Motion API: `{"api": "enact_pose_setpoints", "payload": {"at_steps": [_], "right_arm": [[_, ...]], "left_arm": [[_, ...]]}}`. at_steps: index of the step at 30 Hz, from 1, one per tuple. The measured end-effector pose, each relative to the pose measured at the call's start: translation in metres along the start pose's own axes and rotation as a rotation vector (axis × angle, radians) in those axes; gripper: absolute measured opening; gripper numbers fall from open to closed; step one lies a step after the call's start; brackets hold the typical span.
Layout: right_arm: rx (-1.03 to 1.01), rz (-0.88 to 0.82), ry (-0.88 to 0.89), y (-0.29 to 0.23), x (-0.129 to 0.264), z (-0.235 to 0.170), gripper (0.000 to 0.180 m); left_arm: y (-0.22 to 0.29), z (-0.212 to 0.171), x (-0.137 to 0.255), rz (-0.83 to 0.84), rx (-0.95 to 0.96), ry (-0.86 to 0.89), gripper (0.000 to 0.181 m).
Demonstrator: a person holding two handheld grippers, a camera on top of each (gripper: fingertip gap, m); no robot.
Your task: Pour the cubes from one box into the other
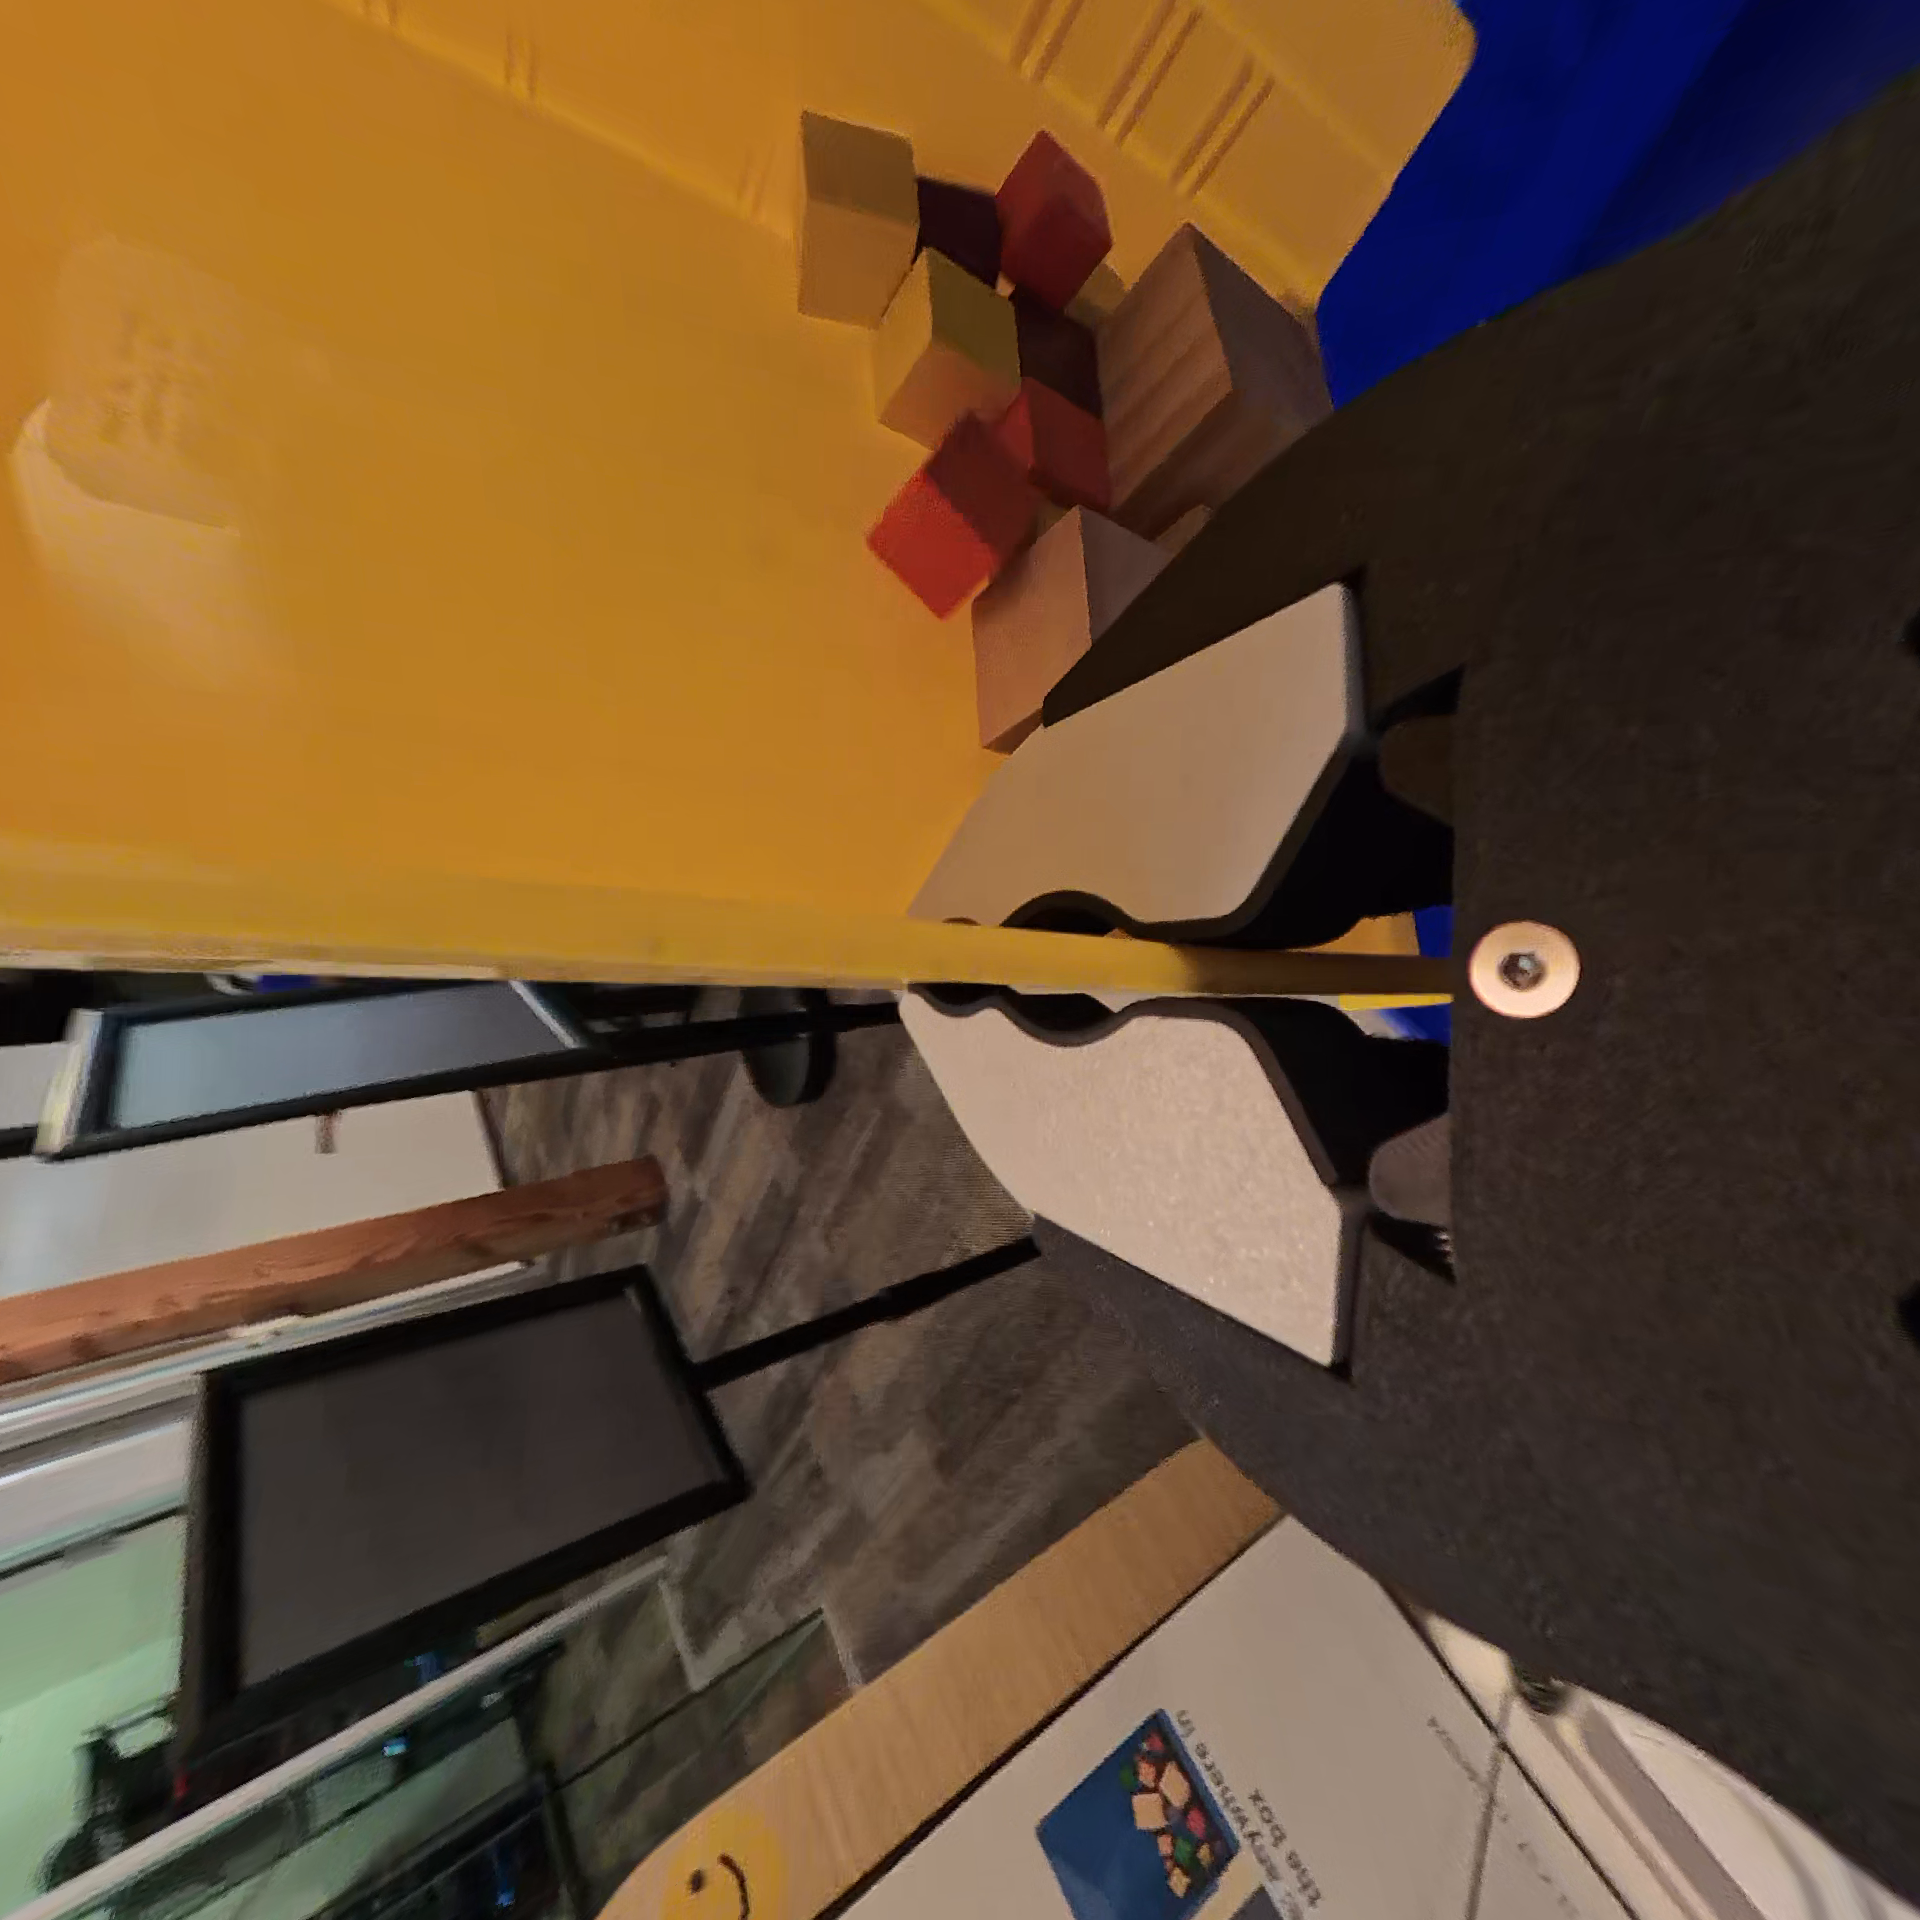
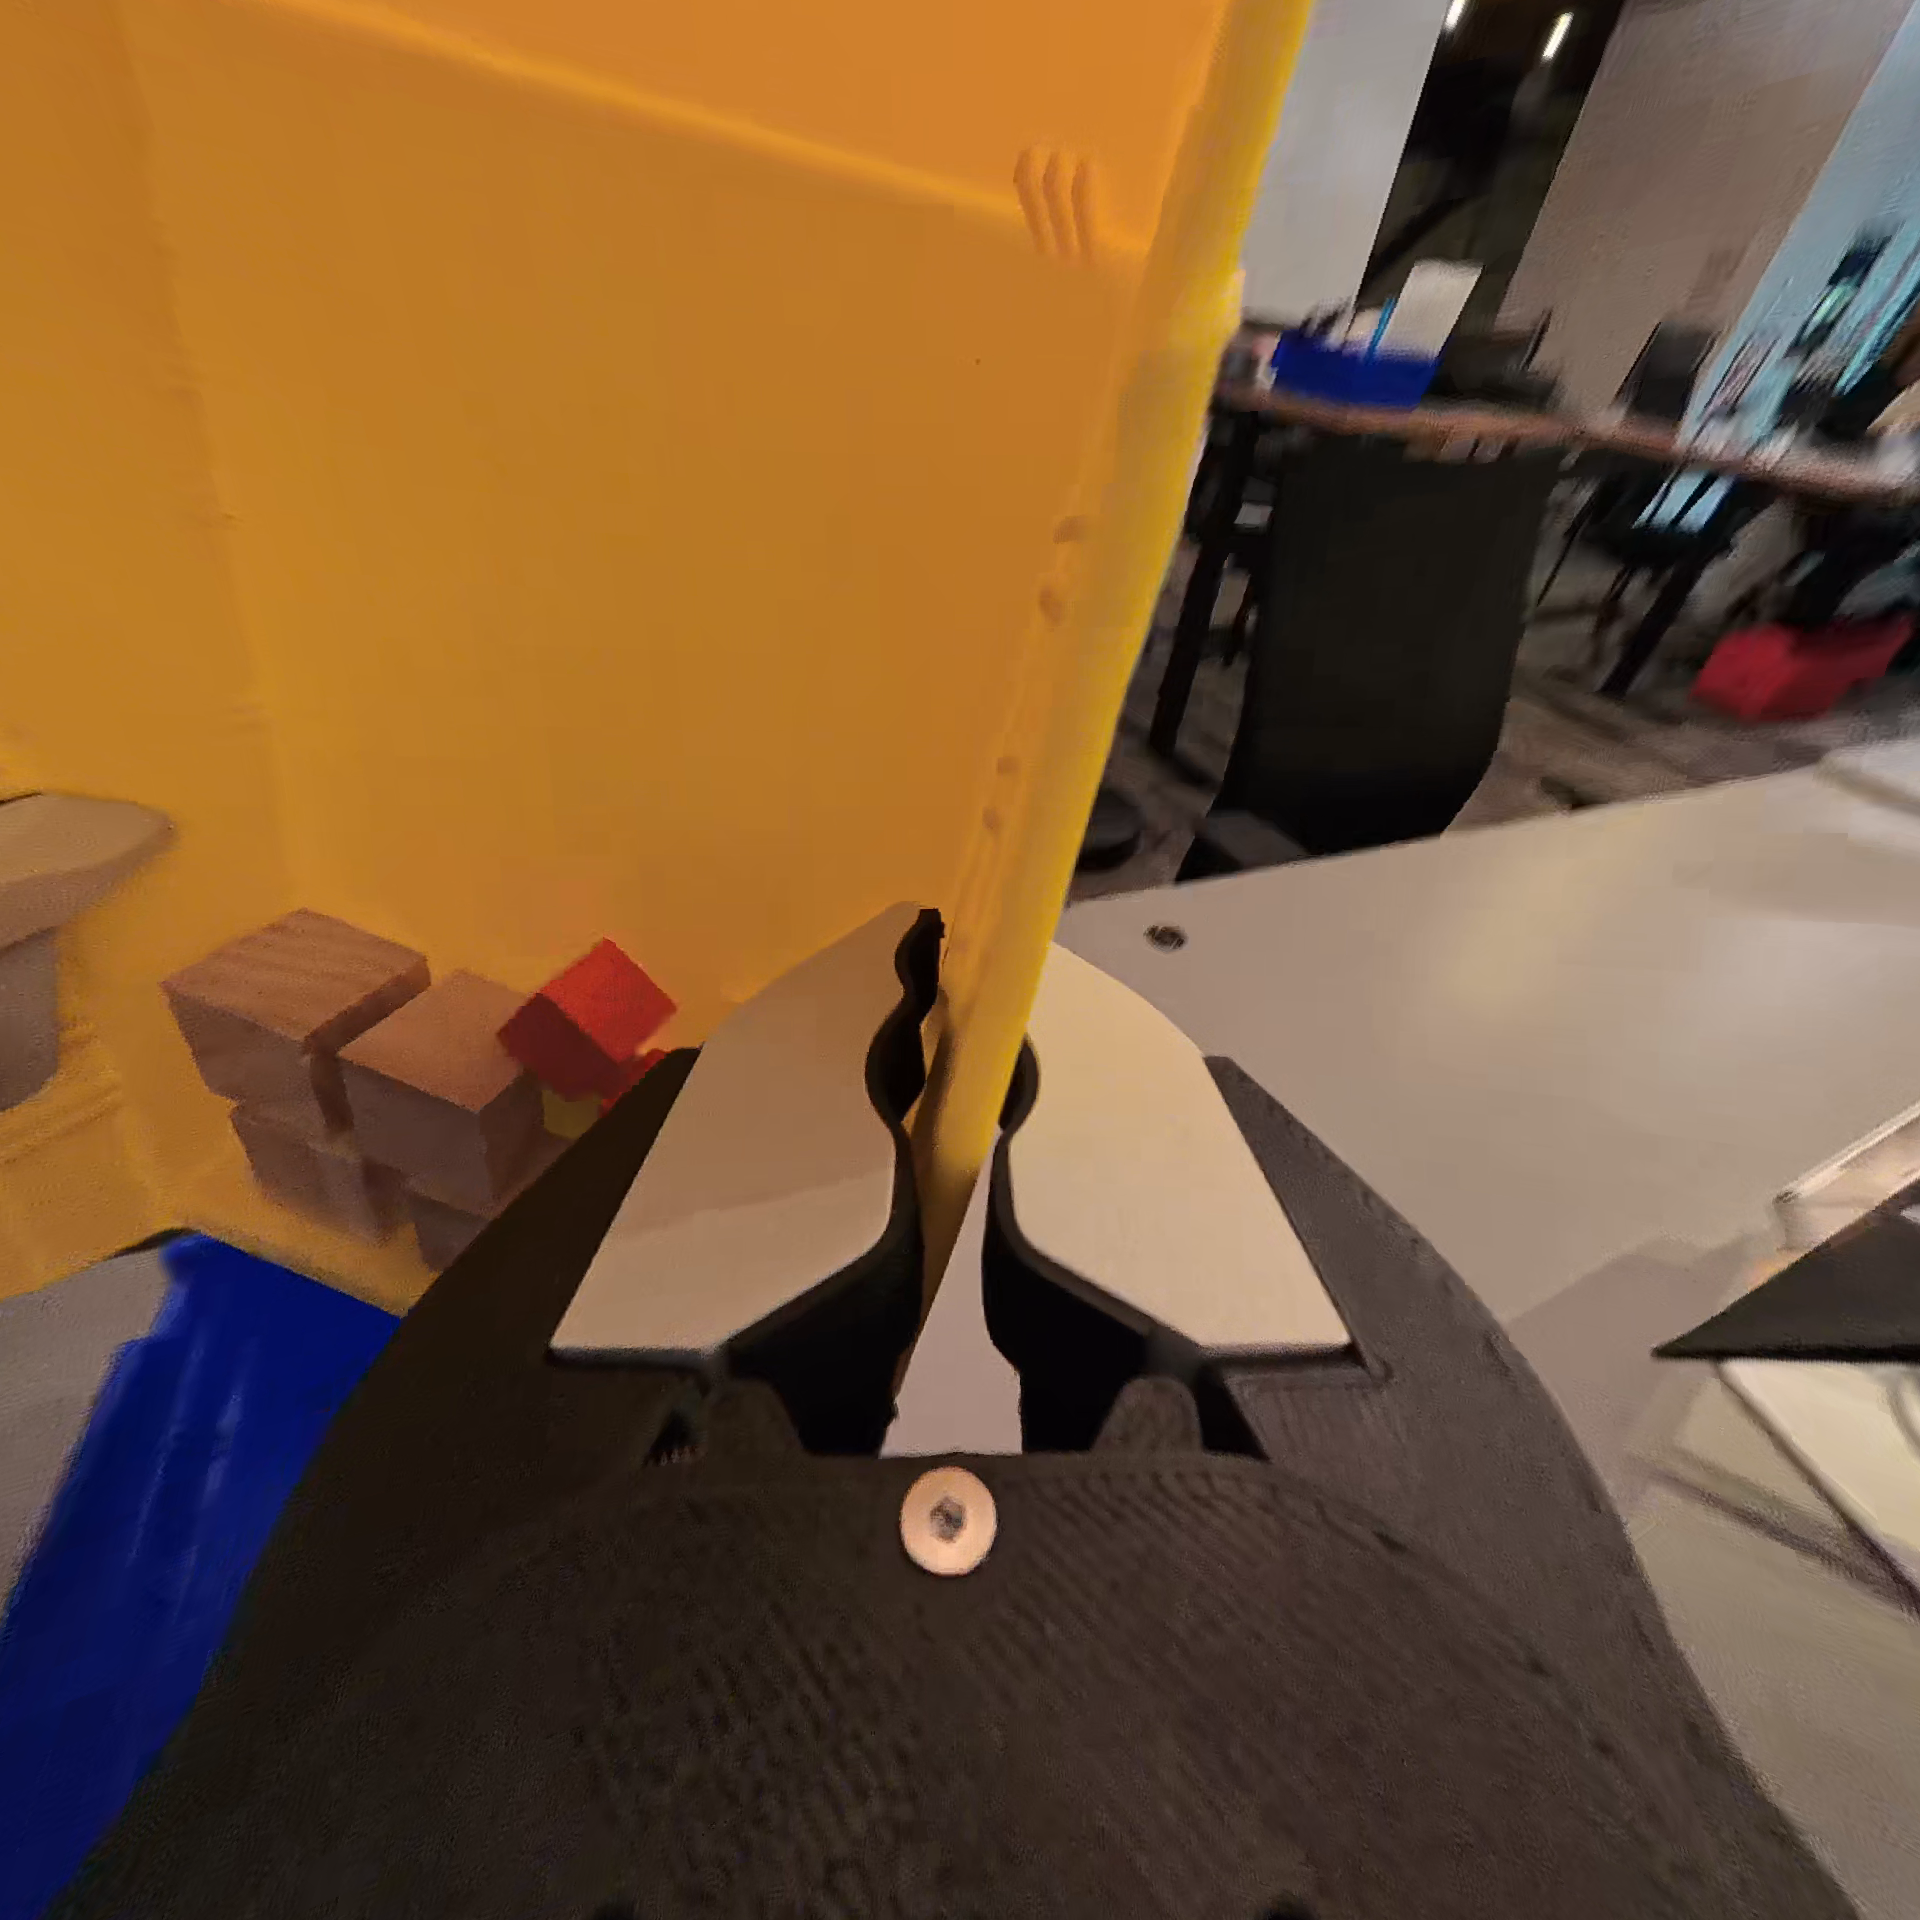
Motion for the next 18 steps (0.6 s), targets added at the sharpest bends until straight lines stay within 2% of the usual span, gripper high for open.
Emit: {"api": "enact_pose_setpoints", "payload": {"at_steps": [1, 4, 7, 10, 13, 15, 18], "right_arm": [[0.029, -0.008, 0.02, 0.0, -0.001, -0.002, 0.005], [-0.03, 0.009, -0.065, -0.001, -0.004, -0.015, 0.005], [0.037, -0.02, 0.016, -0.002, 0.003, -0.01, 0.006], [-0.023, 0.002, -0.06, -0.002, -0.001, -0.022, 0.006], [0.046, -0.021, 0.017, -0.002, 0.003, -0.016, 0.006], [-0.011, -0.002, -0.057, -0.002, -0.001, -0.024, 0.006], [0.052, -0.021, 0.036, -0.003, 0.007, -0.012, 0.006]], "left_arm": [[-0.001, -0.001, 0.0, 0.004, -0.014, 0.027, 0.003], [0.001, -0.011, -0.002, 0.02, 0.008, -0.051, 0.003], [0.0, -0.01, -0.002, -0.001, 0.004, 0.03, 0.003], [0.0, -0.017, -0.003, 0.005, 0.009, -0.038, 0.003], [0.001, -0.015, -0.002, -0.006, -0.005, 0.037, 0.003], [0.001, -0.02, -0.003, 0.007, 0.01, -0.022, 0.003], [0.002, -0.017, -0.002, -0.029, 0.007, 0.06, 0.003]]}}
Point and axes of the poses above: each gripper's, where its closed fingertips meet, x back along the fingers, z out of its top, y = z × x across the jaws, the point moved 2 cm from there along x, back along the fingers, and after that the axes turned 5 degrees about y, right-handed, at the moved point
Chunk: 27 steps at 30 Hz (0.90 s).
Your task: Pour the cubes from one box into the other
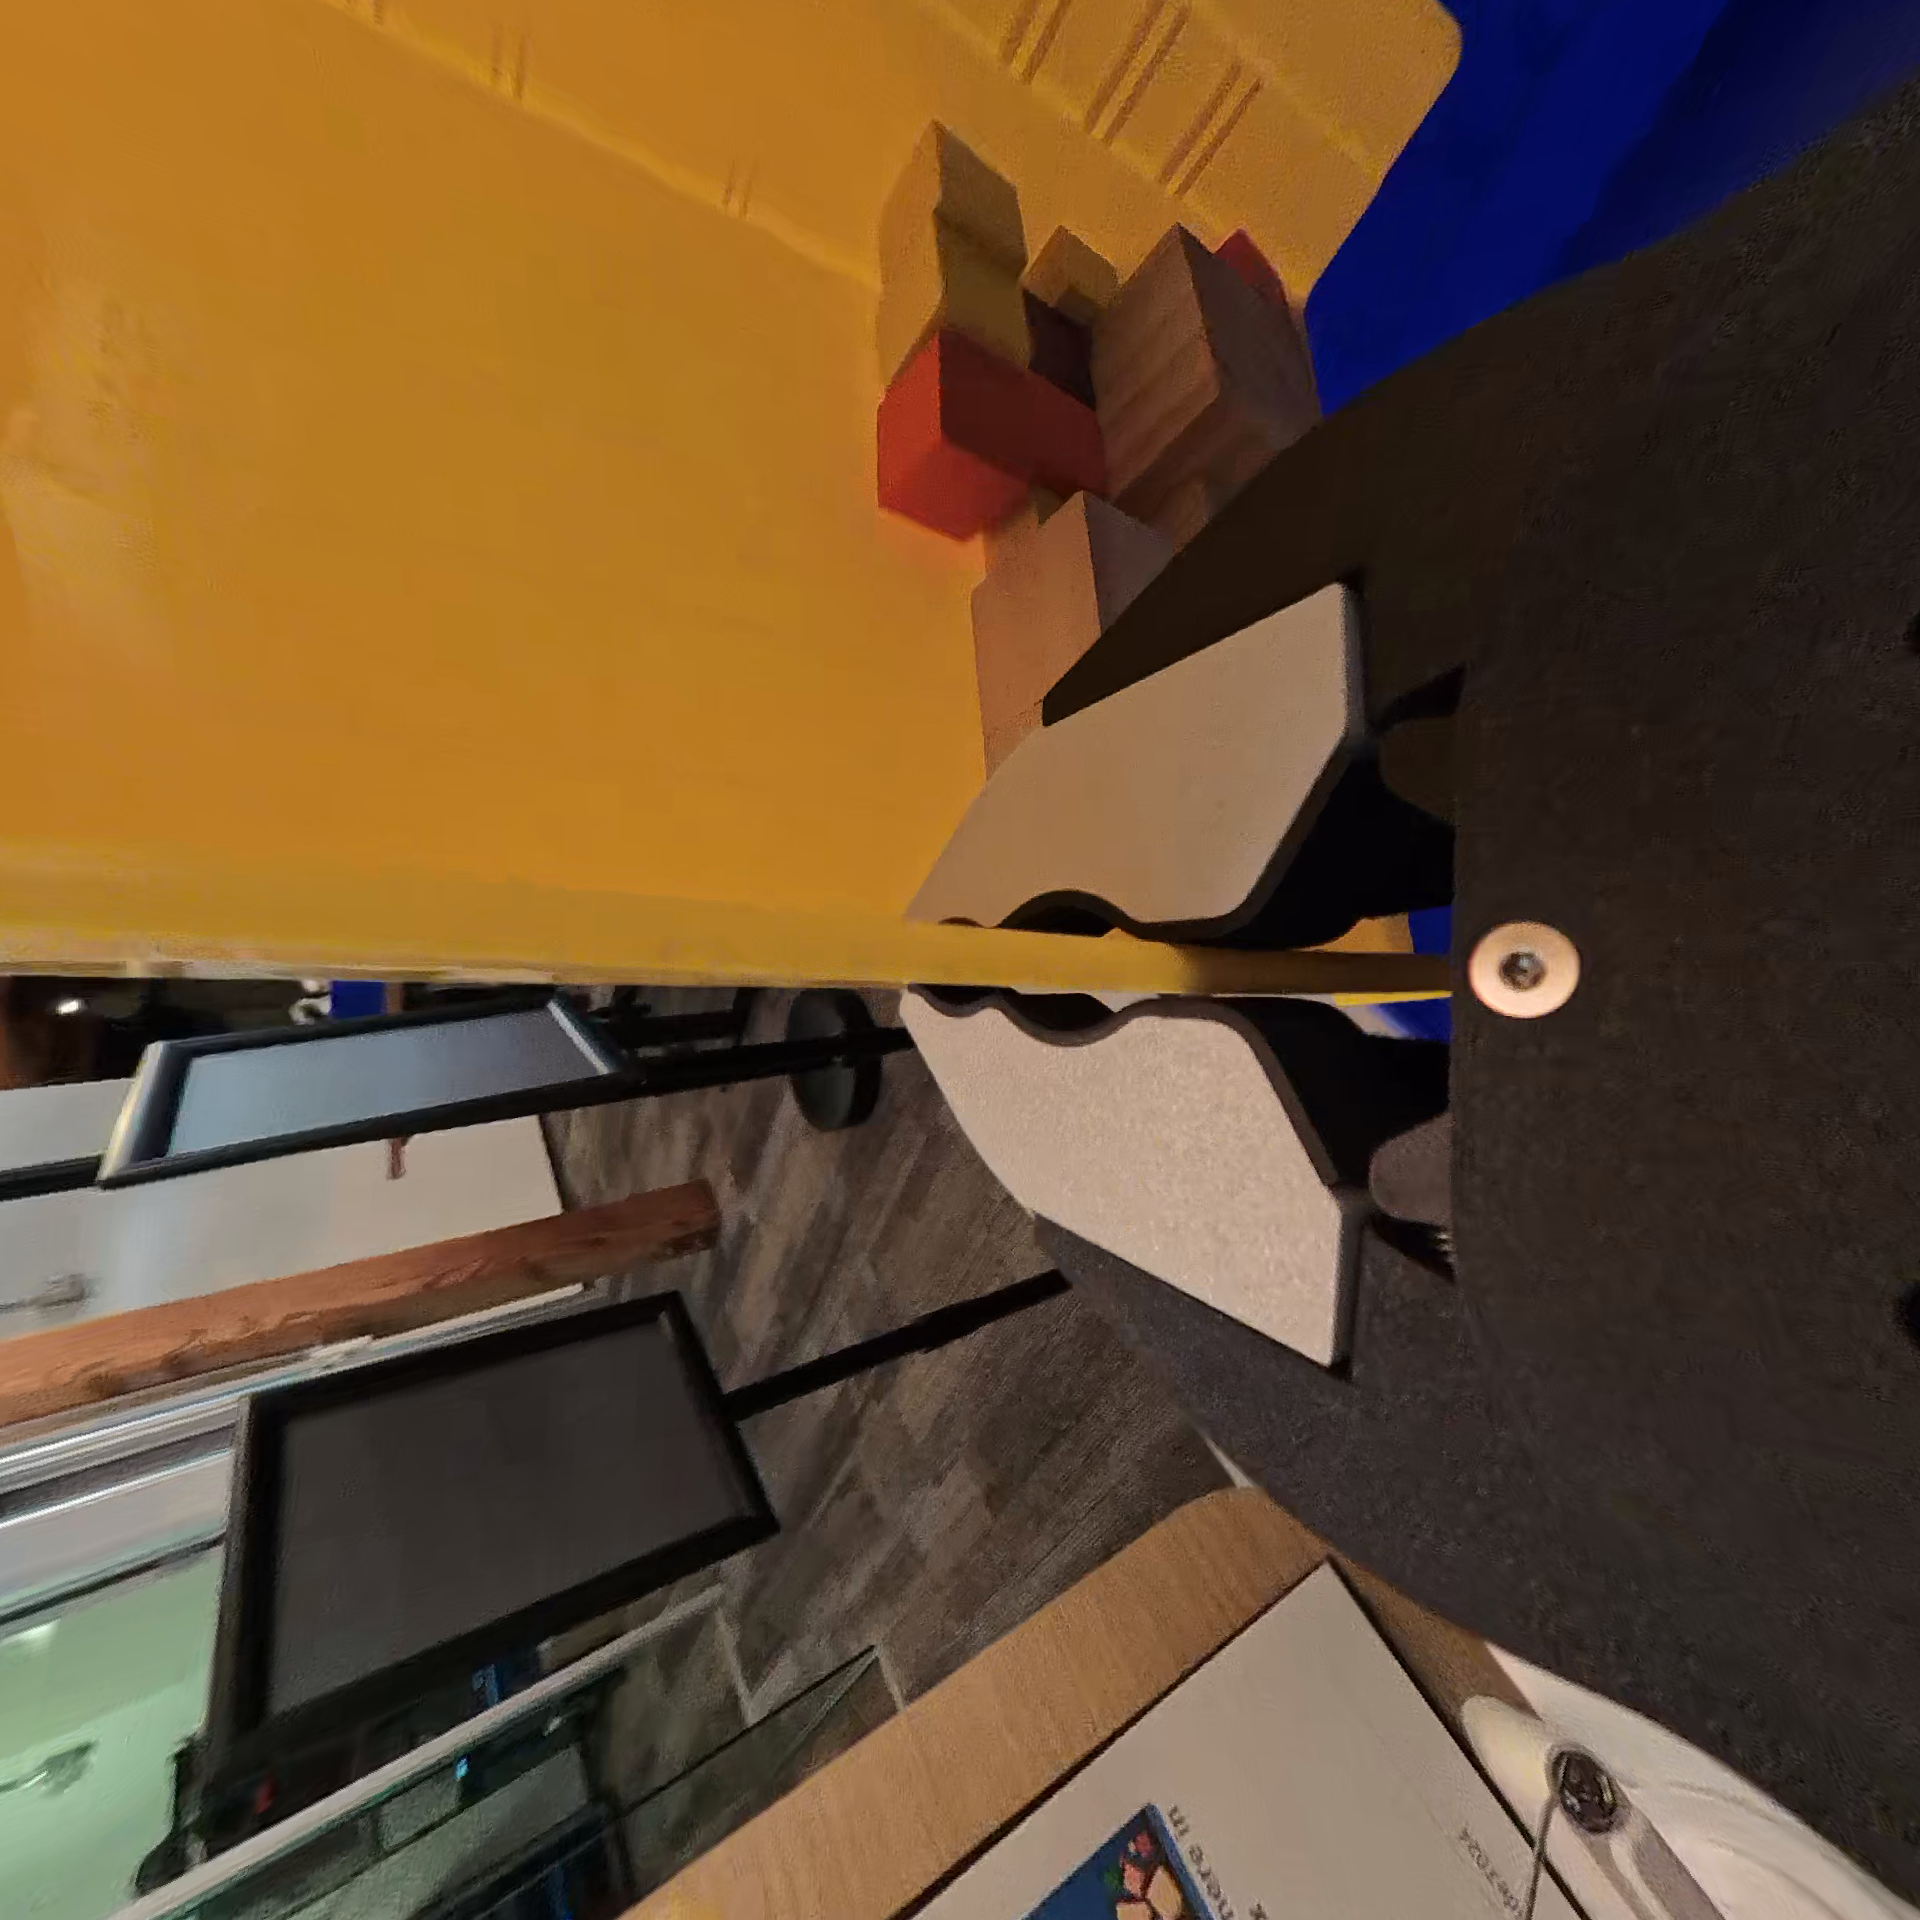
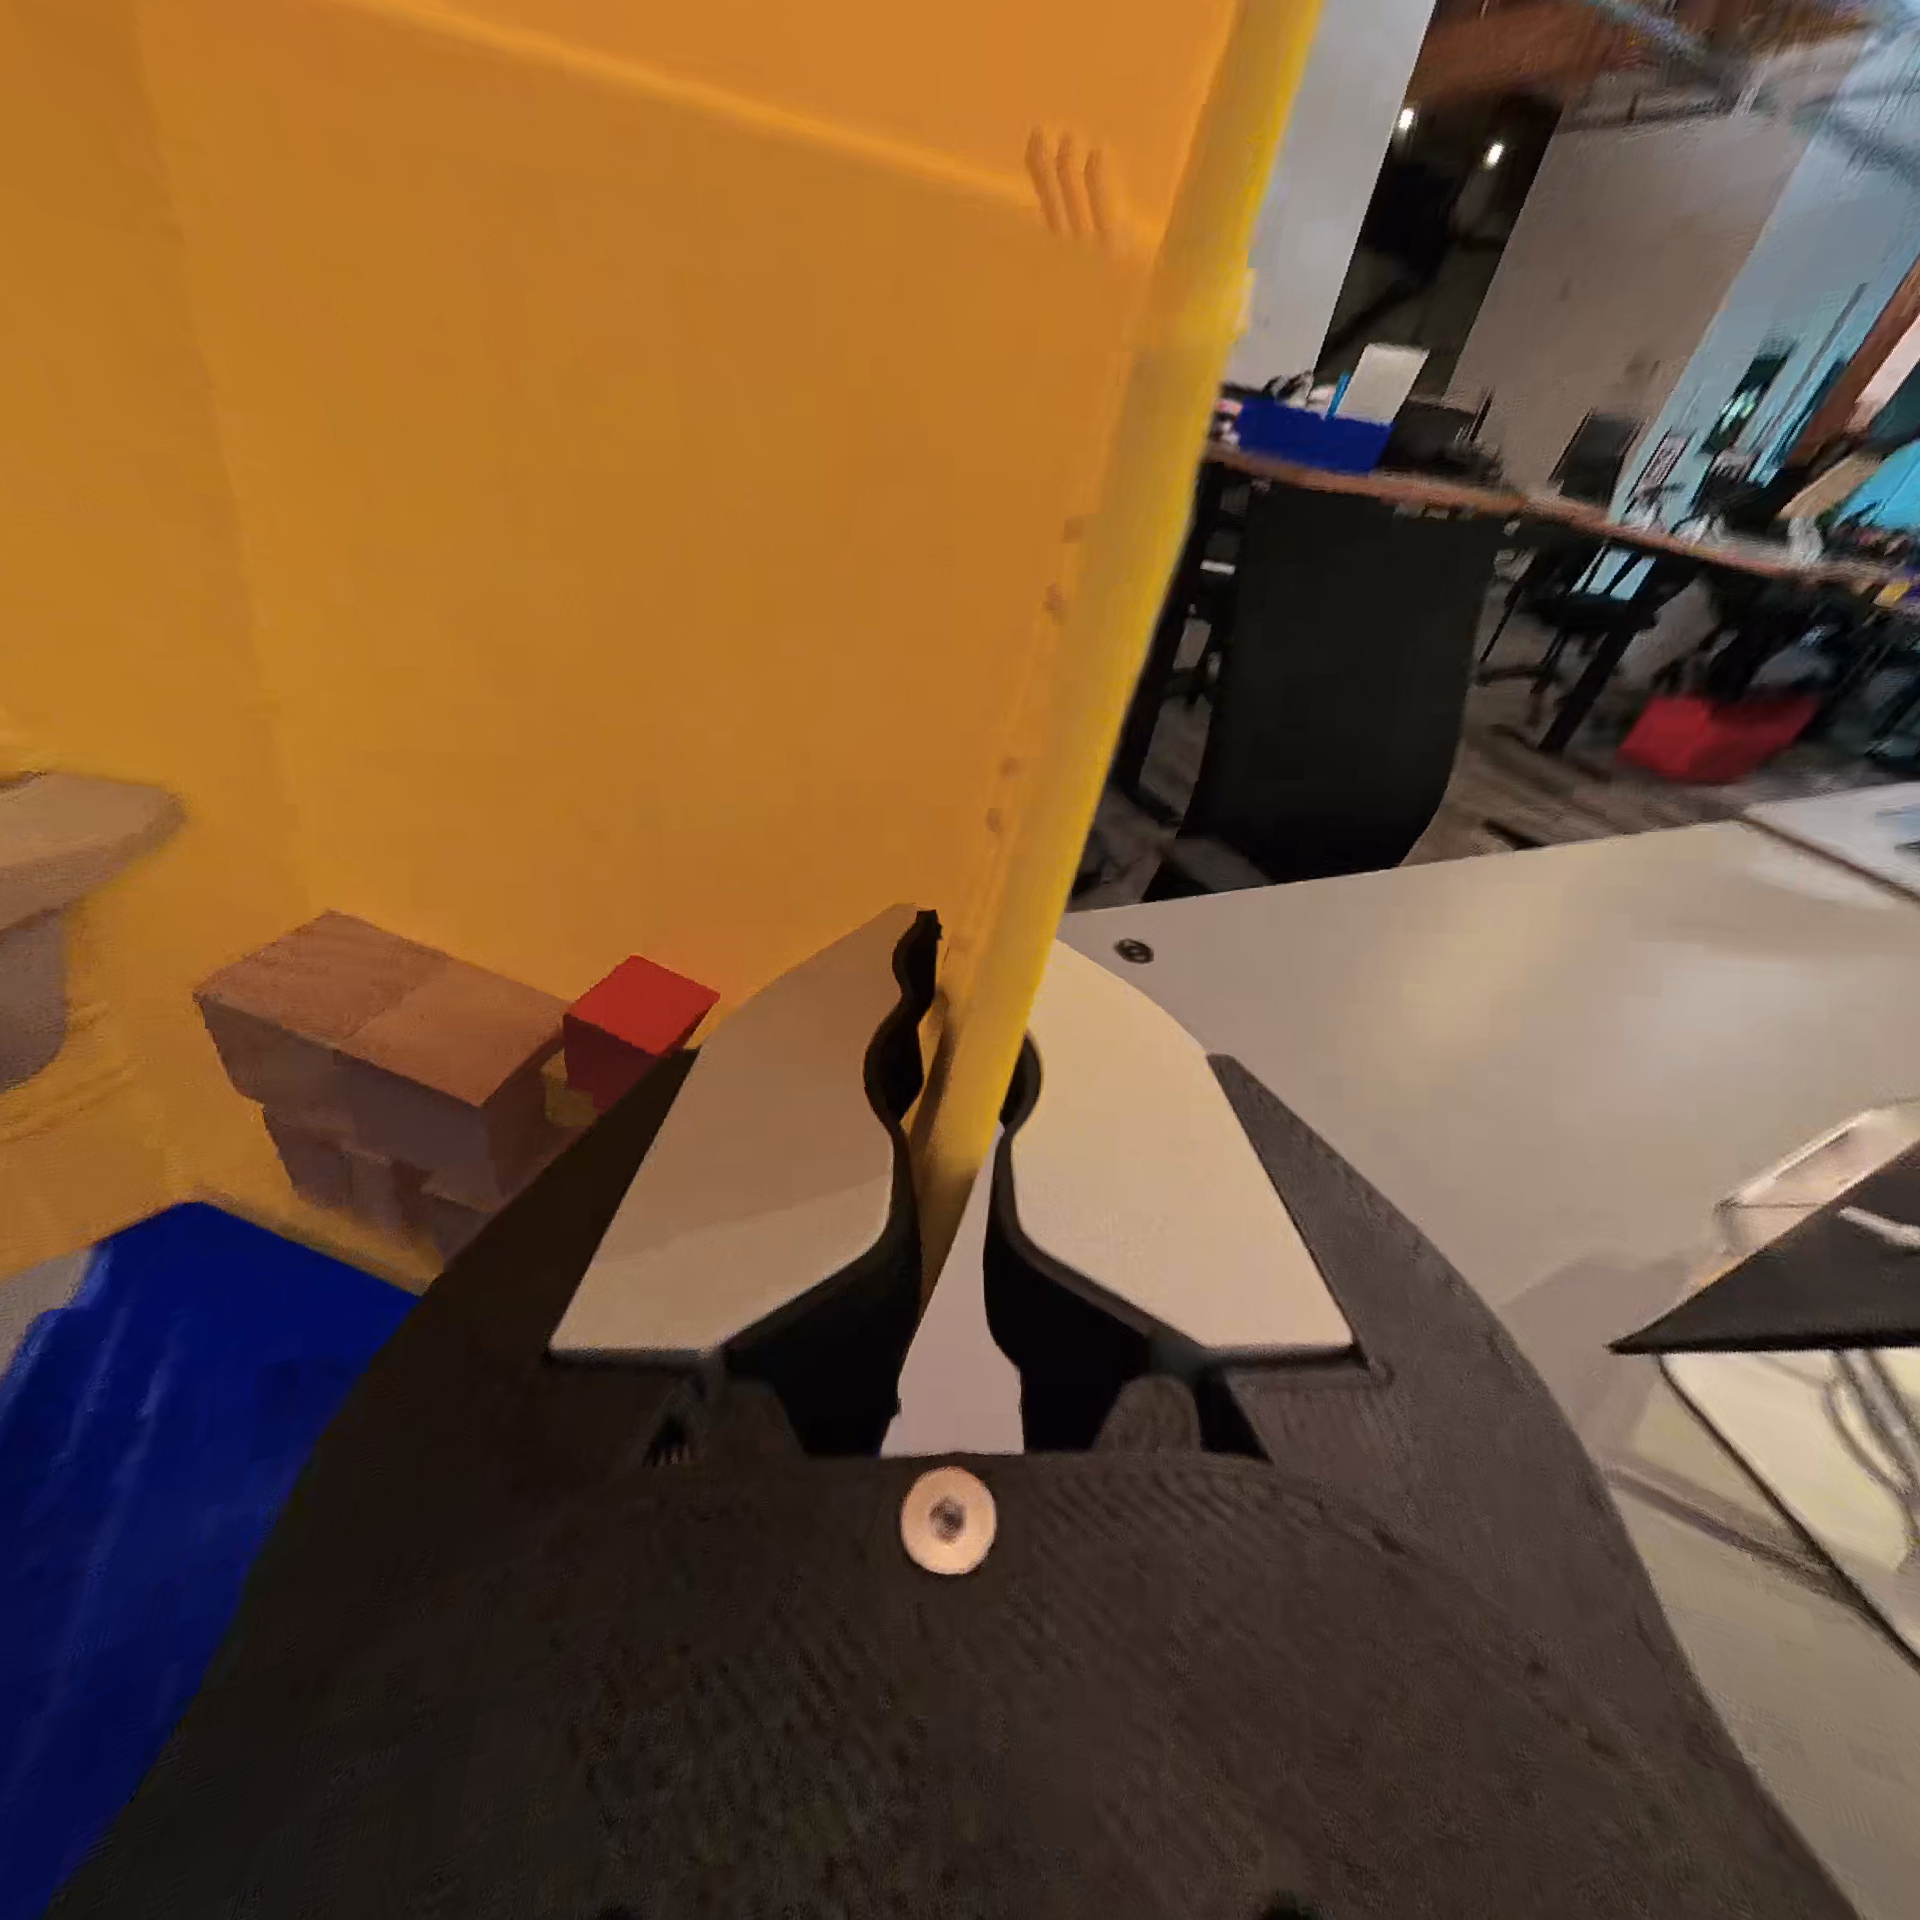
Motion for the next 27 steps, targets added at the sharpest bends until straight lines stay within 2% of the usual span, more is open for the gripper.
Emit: {"api": "enact_pose_setpoints", "payload": {"at_steps": [3, 7, 10, 13, 16, 19, 22, 25, 27], "right_arm": [[-0.038, 0.02, -0.105, -0.004, -0.009, -0.016, 0.007], [0.034, 0.0, 0.014, -0.008, 0.001, -0.004, 0.008], [-0.033, 0.02, -0.07, -0.009, -0.003, -0.013, 0.008], [0.044, -0.008, 0.051, -0.013, 0.007, 0.0, 0.008], [-0.034, 0.002, -0.028, -0.013, 0.003, -0.014, 0.008], [0.02, -0.023, 0.065, -0.014, 0.011, -0.007, 0.007], [-0.05, 0.004, -0.028, -0.015, 0.005, -0.02, 0.007], [0.026, -0.023, 0.068, -0.016, 0.01, -0.01, 0.006], [-0.04, 0.009, -0.037, -0.016, -0.001, -0.024, 0.007]], "left_arm": [[-0.004, -0.011, -0.002, 0.027, 0.027, -0.086, 0.003], [-0.005, -0.004, 0.003, 0.012, 0.021, 0.03, 0.003], [-0.006, -0.01, 0.003, 0.018, 0.026, -0.041, 0.003], [-0.007, -0.004, 0.007, -0.003, 0.036, 0.068, 0.003], [-0.007, -0.009, 0.008, 0.018, 0.028, 0.011, 0.003], [-0.007, -0.006, 0.011, 0.002, 0.014, 0.082, 0.003], [-0.007, -0.013, 0.009, 0.013, 0.023, 0.003, 0.003], [-0.009, -0.007, 0.012, 0.014, 0.011, 0.088, 0.003], [-0.011, -0.015, 0.009, 0.036, 0.01, -0.005, 0.003]]}}
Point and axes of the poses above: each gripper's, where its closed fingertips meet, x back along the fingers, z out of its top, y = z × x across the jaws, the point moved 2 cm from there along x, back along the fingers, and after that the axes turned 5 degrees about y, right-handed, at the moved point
